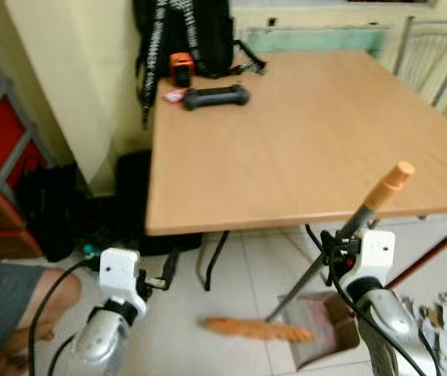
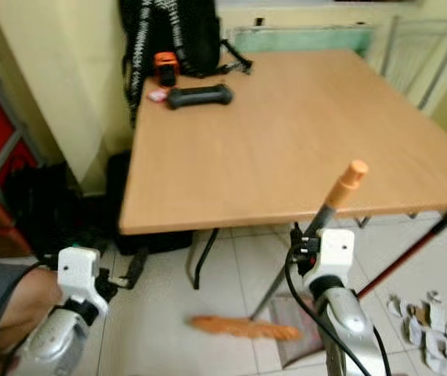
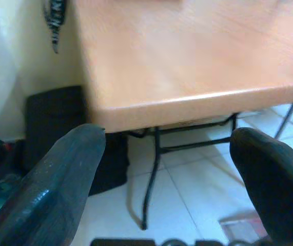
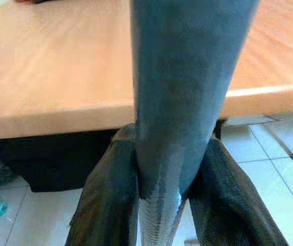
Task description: Sweep floor
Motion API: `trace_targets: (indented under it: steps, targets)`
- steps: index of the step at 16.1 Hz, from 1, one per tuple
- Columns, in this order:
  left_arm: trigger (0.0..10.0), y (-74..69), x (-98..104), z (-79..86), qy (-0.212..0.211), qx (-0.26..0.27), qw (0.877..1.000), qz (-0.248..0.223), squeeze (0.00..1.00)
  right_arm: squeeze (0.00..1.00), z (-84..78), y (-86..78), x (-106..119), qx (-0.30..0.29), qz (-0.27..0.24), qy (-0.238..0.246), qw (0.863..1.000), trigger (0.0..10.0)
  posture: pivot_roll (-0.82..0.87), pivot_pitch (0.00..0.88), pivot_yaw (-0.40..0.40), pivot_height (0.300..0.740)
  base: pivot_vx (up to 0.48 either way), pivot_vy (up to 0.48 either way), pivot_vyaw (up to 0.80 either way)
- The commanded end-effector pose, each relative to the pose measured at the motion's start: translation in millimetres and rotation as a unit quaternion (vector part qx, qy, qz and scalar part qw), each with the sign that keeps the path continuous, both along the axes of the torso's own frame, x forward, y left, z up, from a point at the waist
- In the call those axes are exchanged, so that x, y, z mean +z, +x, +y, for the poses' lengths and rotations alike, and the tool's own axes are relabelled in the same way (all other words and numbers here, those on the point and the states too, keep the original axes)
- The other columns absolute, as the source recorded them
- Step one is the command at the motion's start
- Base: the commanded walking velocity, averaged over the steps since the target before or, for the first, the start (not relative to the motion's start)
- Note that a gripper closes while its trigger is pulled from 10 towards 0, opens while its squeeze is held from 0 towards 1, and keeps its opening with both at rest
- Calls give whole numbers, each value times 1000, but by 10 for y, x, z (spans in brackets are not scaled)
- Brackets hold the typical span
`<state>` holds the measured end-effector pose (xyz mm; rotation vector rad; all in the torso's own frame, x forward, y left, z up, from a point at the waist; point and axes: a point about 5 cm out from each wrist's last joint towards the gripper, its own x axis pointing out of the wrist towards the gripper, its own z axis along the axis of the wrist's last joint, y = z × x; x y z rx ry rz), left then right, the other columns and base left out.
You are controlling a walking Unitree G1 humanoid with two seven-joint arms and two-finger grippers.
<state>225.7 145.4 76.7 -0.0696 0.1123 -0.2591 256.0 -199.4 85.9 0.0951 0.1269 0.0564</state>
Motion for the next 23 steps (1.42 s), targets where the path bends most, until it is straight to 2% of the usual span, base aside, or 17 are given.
trace_targets:
  steps: [1,4,10,14,17,23]
  targets:
    - [10000,-16,-22,-27,1,-5,1000,5,0,0,-15,28,132,0,-31,0,1000,0,67,75,-18,740,0,-289,0]
    - [10000,-18,-27,-33,0,-6,1000,5,0,0,-2,38,166,3,-35,7,999,0,63,75,-21,740,0,-295,0]
    - [10000,-35,-51,-47,-10,2,1000,12,0,0,6,49,179,5,-30,27,999,0,62,77,-26,740,0,0,0]
    - [10000,-34,-74,-50,-18,19,999,24,0,0,-45,49,172,-4,-20,51,999,0,57,79,-28,740,0,0,0]
    - [10000,-27,-76,-51,-16,21,999,24,0,0,-9,63,183,8,-22,59,998,0,56,79,-28,740,0,0,0]
    - [10000,-33,-81,-59,-13,21,999,27,0,0,27,69,193,24,-17,66,997,0,55,81,-32,740,-303,0,0]
